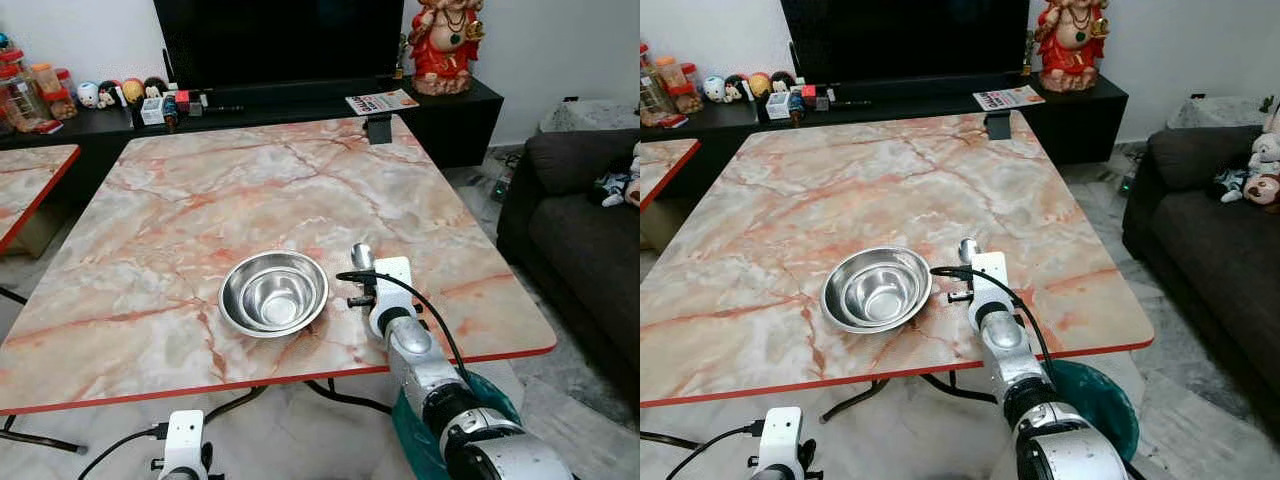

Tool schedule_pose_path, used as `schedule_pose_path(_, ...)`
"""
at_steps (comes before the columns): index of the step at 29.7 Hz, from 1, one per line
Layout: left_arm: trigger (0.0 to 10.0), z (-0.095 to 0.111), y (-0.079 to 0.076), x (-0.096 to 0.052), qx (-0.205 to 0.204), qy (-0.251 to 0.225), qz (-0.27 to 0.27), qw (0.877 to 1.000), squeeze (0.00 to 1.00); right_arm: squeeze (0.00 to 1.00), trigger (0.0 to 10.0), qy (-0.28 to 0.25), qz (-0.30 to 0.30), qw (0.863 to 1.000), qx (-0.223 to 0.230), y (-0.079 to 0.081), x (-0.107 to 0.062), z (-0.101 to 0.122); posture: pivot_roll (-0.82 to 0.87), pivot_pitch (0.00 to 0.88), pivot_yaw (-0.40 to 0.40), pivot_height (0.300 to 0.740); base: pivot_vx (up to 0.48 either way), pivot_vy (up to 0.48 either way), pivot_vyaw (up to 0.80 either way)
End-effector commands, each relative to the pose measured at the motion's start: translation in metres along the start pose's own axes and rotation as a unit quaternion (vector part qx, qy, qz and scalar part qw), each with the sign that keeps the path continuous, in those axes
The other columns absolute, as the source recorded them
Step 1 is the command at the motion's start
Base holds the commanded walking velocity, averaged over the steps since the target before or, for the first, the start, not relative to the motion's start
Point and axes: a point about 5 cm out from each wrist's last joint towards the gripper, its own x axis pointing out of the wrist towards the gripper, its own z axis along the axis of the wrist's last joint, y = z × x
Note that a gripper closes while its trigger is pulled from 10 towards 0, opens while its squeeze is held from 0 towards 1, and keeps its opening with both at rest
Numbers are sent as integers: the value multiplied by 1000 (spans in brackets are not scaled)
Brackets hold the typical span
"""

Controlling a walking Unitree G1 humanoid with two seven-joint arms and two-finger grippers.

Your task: Setting the table

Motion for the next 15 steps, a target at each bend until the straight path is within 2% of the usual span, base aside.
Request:
schedule_pose_path(1, 10000, -3, 2, -1, 7, 6, 2, 1000, 0, 0, 10000, -1, 16, 1000, -4, 4, 0, 1, 16, 0, 35, 728, 0, 0, 0)
schedule_pose_path(10, 10000, -4, 5, -1, 4, 7, 7, 1000, 0, 0, 10000, 5, 9, 1000, 3, 2, 0, 0, 26, 0, 27, 728, 0, 0, 0)
schedule_pose_path(15, 10000, -5, 6, -2, 2, 9, 10, 1000, 0, 0, 10000, -2, 3, 1000, 9, 6, 4, 10, 25, 0, 29, 728, 0, 0, 0)
